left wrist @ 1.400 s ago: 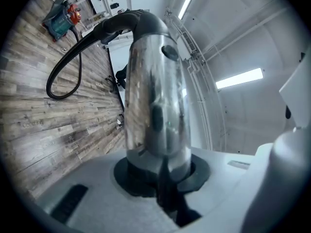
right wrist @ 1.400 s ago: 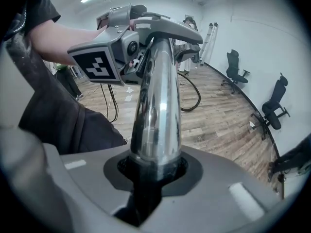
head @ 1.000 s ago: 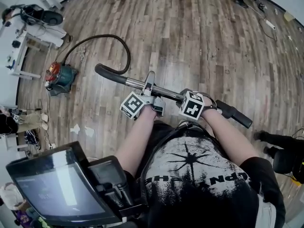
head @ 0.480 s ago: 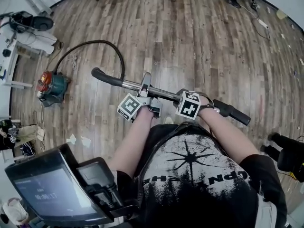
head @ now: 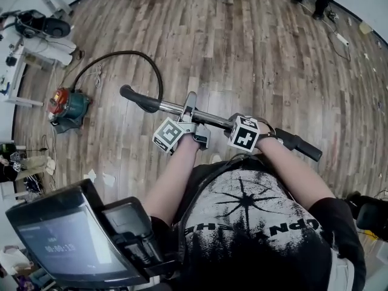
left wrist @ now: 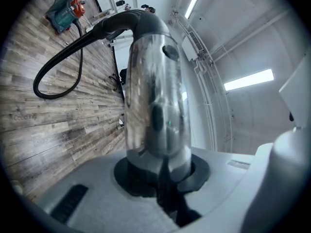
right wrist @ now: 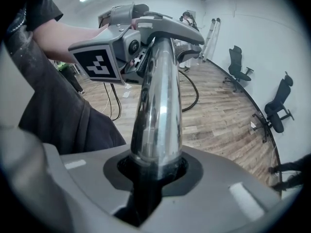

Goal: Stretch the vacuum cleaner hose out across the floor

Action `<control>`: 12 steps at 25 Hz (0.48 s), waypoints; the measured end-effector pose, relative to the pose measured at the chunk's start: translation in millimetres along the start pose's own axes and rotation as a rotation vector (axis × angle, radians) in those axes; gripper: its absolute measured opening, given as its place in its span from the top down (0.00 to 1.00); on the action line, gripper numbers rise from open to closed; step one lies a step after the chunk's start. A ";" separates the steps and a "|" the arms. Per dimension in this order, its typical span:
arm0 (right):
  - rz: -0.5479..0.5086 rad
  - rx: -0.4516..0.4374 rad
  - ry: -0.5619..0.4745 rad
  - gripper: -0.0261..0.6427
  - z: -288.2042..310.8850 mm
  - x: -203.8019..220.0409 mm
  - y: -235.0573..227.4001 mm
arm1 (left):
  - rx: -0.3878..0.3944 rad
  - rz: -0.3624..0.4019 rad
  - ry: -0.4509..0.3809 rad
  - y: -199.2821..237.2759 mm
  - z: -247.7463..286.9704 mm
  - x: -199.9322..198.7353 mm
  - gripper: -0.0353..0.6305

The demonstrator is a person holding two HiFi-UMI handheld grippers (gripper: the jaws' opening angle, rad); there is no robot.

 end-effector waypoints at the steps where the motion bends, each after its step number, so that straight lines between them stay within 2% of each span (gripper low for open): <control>1: -0.011 -0.012 0.001 0.83 -1.1 3.2 -3.4 | -0.010 -0.005 -0.012 0.4 1.9 3.1 0.87; 7: -0.114 -0.080 0.018 0.83 -19.1 32.3 -32.3 | -0.066 -0.018 -0.121 -8.4 18.0 30.2 0.87; 12: -0.216 -0.122 0.017 0.83 -47.0 74.2 -55.3 | -0.106 -0.025 -0.230 -30.5 32.8 74.9 0.87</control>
Point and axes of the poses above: the fingertips, and each gripper's own axes: z forward along the fingers, y to its left, x out of its underside, the point moved 7 cm from there along -z, backward along the fingers, and after that the axes turned 6 degrees about -x, right-handed, at the moved point
